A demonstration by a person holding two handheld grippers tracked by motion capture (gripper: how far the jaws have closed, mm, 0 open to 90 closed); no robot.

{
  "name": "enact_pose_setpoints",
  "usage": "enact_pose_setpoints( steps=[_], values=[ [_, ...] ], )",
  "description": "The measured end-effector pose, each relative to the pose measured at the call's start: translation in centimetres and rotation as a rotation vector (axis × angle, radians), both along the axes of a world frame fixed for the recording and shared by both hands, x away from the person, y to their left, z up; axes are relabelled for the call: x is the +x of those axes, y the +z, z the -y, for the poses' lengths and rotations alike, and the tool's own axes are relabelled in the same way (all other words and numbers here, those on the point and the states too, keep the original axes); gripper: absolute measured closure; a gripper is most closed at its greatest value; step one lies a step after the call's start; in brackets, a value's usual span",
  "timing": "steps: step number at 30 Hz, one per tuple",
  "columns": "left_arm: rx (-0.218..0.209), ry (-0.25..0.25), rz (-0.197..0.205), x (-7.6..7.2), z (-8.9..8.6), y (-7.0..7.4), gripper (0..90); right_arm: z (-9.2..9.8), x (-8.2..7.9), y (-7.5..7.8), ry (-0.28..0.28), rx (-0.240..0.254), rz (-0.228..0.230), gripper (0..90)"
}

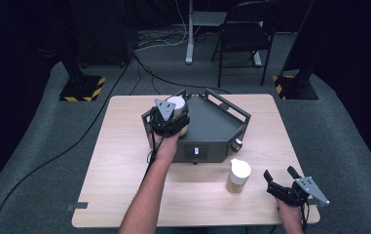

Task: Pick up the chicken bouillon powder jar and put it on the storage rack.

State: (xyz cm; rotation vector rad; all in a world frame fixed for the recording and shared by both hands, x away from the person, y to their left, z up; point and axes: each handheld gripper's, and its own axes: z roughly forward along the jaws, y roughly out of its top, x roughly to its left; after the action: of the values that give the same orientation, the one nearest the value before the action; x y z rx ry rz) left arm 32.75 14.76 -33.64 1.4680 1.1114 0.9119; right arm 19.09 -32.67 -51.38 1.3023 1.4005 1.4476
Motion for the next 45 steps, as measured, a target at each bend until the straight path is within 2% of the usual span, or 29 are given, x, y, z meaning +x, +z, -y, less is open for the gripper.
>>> enact_pose_setpoints(
  steps=[6, 14, 35, 38, 40, 43, 45],
  values=[
    [-0.001, -0.001, -0.014, 0.6, 0.05, -0.18, 33.1, -0.02, -0.01, -0.01, -0.005, 0.004, 0.0, 0.0],
    [-0.005, -0.014, -0.008, 0.89, -0.21, -0.34, 33.0, -0.03, 0.0, 0.01, -0.006, 0.004, -0.002, 0.0],
    [0.009, -0.018, 0.007, 0.91, 0.05, -0.63, 32.8, -0.06, 0.0, 0.02, -0.009, 0.006, -0.003, 0.1],
    [0.001, -0.015, 0.006, 0.88, 0.11, -0.63, 32.7, -0.06, 0.0, 0.01, -0.009, 0.006, -0.003, 0.0],
    [-0.017, -0.013, 0.008, 0.88, -0.01, -0.62, 29.9, -0.08, -0.02, 0.0, -0.01, 0.004, -0.001, 0.0],
    [-0.038, 0.003, -0.011, 0.96, 0.01, -0.29, 17.7, -0.09, -0.02, -0.01, -0.01, 0.004, -0.001, 0.0],
    [-0.039, 0.002, -0.01, 0.85, -0.12, -0.26, 10.5, -0.08, -0.04, -0.03, -0.011, 0.007, 0.0, 0.0]
  ],
)
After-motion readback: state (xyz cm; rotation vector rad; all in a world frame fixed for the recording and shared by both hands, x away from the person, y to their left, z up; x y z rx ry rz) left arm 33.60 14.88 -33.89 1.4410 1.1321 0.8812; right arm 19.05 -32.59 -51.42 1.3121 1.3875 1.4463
